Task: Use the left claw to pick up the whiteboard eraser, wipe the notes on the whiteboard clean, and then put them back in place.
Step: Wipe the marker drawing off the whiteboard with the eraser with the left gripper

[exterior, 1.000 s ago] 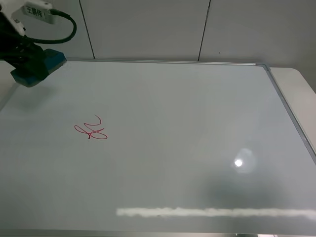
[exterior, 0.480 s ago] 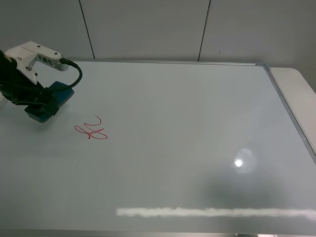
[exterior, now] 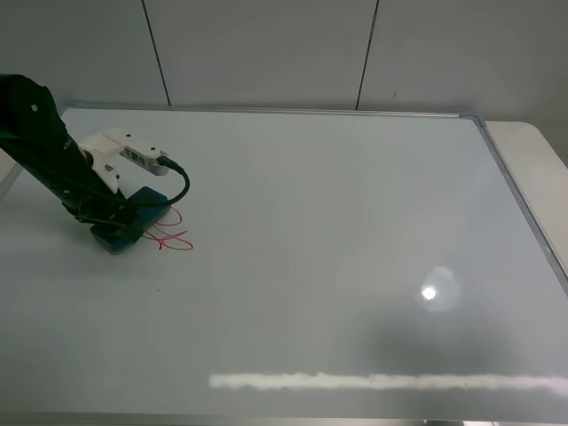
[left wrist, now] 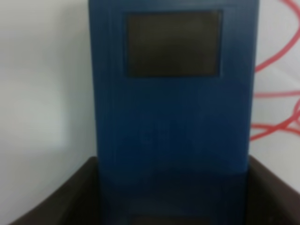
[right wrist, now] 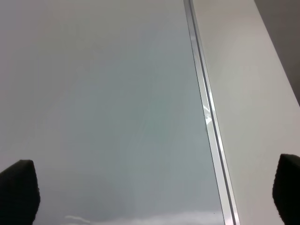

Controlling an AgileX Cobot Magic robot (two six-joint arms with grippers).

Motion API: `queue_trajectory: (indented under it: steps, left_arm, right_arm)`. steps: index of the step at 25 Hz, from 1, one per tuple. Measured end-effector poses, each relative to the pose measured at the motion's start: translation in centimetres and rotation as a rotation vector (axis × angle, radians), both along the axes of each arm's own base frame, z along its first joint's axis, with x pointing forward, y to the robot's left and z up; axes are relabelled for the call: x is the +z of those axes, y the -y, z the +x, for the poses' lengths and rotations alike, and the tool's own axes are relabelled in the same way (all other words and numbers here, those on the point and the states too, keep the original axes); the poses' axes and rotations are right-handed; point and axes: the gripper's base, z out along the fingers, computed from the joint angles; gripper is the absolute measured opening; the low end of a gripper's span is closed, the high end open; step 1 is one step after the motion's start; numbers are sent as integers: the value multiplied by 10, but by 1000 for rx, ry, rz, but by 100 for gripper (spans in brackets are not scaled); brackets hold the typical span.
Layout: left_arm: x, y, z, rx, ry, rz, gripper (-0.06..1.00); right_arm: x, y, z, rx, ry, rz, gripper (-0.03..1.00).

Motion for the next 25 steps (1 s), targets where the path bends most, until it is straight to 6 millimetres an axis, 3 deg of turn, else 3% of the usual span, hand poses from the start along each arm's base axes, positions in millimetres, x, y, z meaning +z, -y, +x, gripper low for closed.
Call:
queue_trajectory:
  steps: [10,21,25]
  left_arm:
    - [-4,31,-3,-40,19,-47,55]
    - [-5,85,-26,-93,-51,-135,55]
    - [-8,88,-27,-93,-52,-139,55]
  right_arm:
    - [0,0,0,0,0,0,99]
    - [0,0,0,0,0,0,99]
    - [0,0,0,0,0,0,99]
